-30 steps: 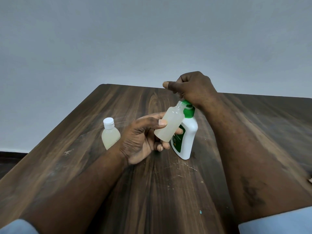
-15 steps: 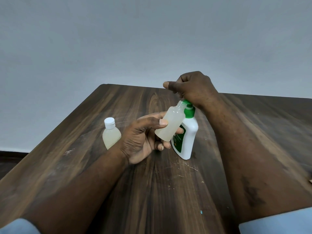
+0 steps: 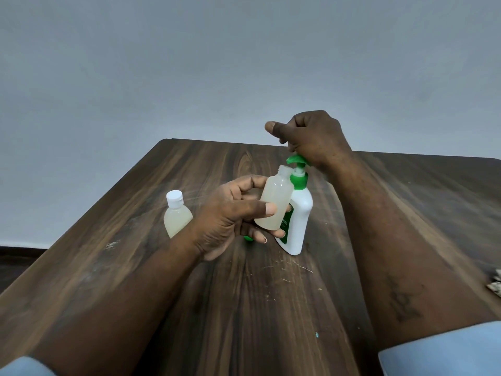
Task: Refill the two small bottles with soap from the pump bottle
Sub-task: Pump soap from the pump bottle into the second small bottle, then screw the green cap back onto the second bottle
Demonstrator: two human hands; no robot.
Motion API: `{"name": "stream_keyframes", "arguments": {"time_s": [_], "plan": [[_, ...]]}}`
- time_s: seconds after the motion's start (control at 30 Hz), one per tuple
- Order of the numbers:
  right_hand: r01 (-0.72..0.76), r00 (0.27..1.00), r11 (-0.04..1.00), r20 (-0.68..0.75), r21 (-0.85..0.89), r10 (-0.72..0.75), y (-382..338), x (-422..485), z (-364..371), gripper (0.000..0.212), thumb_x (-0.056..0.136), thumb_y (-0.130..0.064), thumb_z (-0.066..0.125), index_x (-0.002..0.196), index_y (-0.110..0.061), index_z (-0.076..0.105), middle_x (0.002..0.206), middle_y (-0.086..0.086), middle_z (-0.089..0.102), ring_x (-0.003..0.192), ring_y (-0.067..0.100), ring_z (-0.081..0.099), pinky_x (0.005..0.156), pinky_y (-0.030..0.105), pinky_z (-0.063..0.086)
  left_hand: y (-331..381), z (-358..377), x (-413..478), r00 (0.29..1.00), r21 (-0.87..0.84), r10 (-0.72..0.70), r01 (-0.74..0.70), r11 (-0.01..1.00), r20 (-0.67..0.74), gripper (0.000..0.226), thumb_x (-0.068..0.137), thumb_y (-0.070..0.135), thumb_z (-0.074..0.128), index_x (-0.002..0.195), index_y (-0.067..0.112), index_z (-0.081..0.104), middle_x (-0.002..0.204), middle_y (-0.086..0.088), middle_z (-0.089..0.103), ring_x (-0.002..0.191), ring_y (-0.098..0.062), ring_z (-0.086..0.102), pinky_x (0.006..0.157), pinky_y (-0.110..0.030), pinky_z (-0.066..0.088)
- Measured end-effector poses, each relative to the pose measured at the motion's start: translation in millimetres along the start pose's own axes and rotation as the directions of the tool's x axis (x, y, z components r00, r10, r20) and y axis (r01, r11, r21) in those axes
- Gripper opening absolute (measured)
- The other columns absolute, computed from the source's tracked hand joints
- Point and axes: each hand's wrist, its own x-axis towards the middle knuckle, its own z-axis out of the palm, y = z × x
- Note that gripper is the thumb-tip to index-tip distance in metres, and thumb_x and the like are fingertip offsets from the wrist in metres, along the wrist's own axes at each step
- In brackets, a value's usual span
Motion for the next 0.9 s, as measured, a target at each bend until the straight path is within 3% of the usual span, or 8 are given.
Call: {"name": "stream_keyframes", "arguments": {"time_s": [0.07, 0.2, 0.4, 0.57, 0.63, 0.7, 0.83, 0.9], "plan": [[0.008, 1.0, 1.0, 0.003, 0.013, -0.008, -1.9, -1.9, 0.1, 0.056, 0.084, -0.056, 0.08, 0.07, -0.004, 0.065, 0.076, -0.001, 0.075, 0.065, 0.012, 0.061, 0.072, 0.04, 0.057, 1.0, 1.5, -3.2, 0.999, 0.029, 0.012, -0.011, 1.0, -0.037, 0.049, 0.086, 0.012, 0.07, 0.133, 0.008, 0.056, 0.117, -0.025, 0.071, 0.086, -0.045, 0.073, 0.053, -0.028, 0.058], [0.014, 0.998, 0.998, -0.063, 0.053, -0.01, -5.4, -8.6, -0.2, 0.062, 0.087, -0.057, 0.077, 0.08, 0.004, 0.067, 0.079, 0.007, 0.076, 0.07, 0.017, 0.066, 0.079, 0.043, 0.059, 1.7, 4.7, -12.7, 0.991, 0.068, 0.067, -0.059, 0.996, -0.113, 0.051, 0.087, 0.01, 0.074, 0.135, 0.012, 0.057, 0.117, -0.019, 0.073, 0.089, -0.047, 0.073, 0.054, -0.027, 0.059], [0.041, 0.972, 0.998, -0.232, 0.055, -0.027, 0.6, -26.7, -13.7, 0.063, 0.088, -0.062, 0.071, 0.079, 0.0, 0.064, 0.08, 0.012, 0.072, 0.072, 0.024, 0.064, 0.07, 0.039, 0.055, 4.0, 13.4, -32.6, 0.962, 0.086, 0.1, -0.08, 0.993, -0.254, 0.044, 0.089, 0.002, 0.069, 0.131, 0.01, 0.059, 0.114, -0.015, 0.074, 0.089, -0.044, 0.074, 0.055, -0.027, 0.06], [0.081, 0.947, 0.997, -0.312, 0.006, -0.075, 1.4, -56.4, -28.7, 0.051, 0.092, -0.056, 0.07, 0.068, -0.014, 0.056, 0.057, -0.007, 0.053, 0.055, 0.005, 0.047, 0.054, 0.02, 0.035, 3.8, 18.6, -48.0, 0.919, 0.279, 0.147, -0.043, 0.959, -0.366, 0.047, 0.085, 0.011, 0.079, 0.128, 0.02, 0.061, 0.115, -0.008, 0.073, 0.087, -0.033, 0.076, 0.064, -0.042, 0.062], [0.098, 0.934, 0.995, -0.345, 0.007, -0.09, 0.4, -73.8, -31.3, 0.044, 0.092, -0.052, 0.071, 0.066, -0.02, 0.055, 0.057, -0.01, 0.053, 0.054, 0.003, 0.047, 0.055, 0.02, 0.036, 4.2, 20.5, -57.7, 0.895, 0.358, 0.159, 0.0, 0.934, -0.416, 0.045, 0.083, 0.016, 0.082, 0.123, 0.027, 0.063, 0.112, -0.001, 0.074, 0.08, -0.03, 0.077, 0.066, -0.045, 0.061], [0.122, 0.937, 0.993, -0.33, 0.008, -0.112, -0.1, -92.7, -27.9, 0.039, 0.092, -0.051, 0.071, 0.069, -0.021, 0.058, 0.059, -0.008, 0.058, 0.055, 0.005, 0.05, 0.056, 0.026, 0.04, 2.7, 19.4, -66.0, 0.868, 0.433, 0.19, 0.032, 0.901, -0.458, 0.044, 0.081, 0.021, 0.085, 0.119, 0.03, 0.064, 0.108, 0.002, 0.075, 0.074, -0.027, 0.075, 0.063, -0.041, 0.061], [0.206, 0.954, 0.978, -0.216, -0.032, -0.208, -1.6, -122.9, -10.1, 0.034, 0.09, -0.047, 0.074, 0.071, -0.023, 0.061, 0.06, -0.008, 0.061, 0.056, 0.007, 0.054, 0.056, 0.03, 0.044, -4.4, 12.5, -75.8, 0.827, 0.556, 0.268, 0.063, 0.829, -0.493, 0.043, 0.076, 0.022, 0.087, 0.113, 0.028, 0.066, 0.098, 0.006, 0.076, 0.09, -0.007, 0.072, 0.073, -0.028, 0.059], [0.223, 0.961, 0.973, -0.155, -0.051, -0.229, -2.2, -133.8, -0.4, 0.031, 0.09, -0.046, 0.075, 0.072, -0.023, 0.062, 0.061, -0.011, 0.061, 0.057, 0.006, 0.054, 0.056, 0.029, 0.044, -6.9, 12.5, -80.1, 0.825, 0.54, 0.247, 0.083, 0.838, -0.509, 0.042, 0.075, 0.015, 0.087, 0.11, 0.025, 0.066, 0.095, 0.004, 0.076, 0.081, -0.006, 0.072, 0.063, -0.023, 0.056]]}}
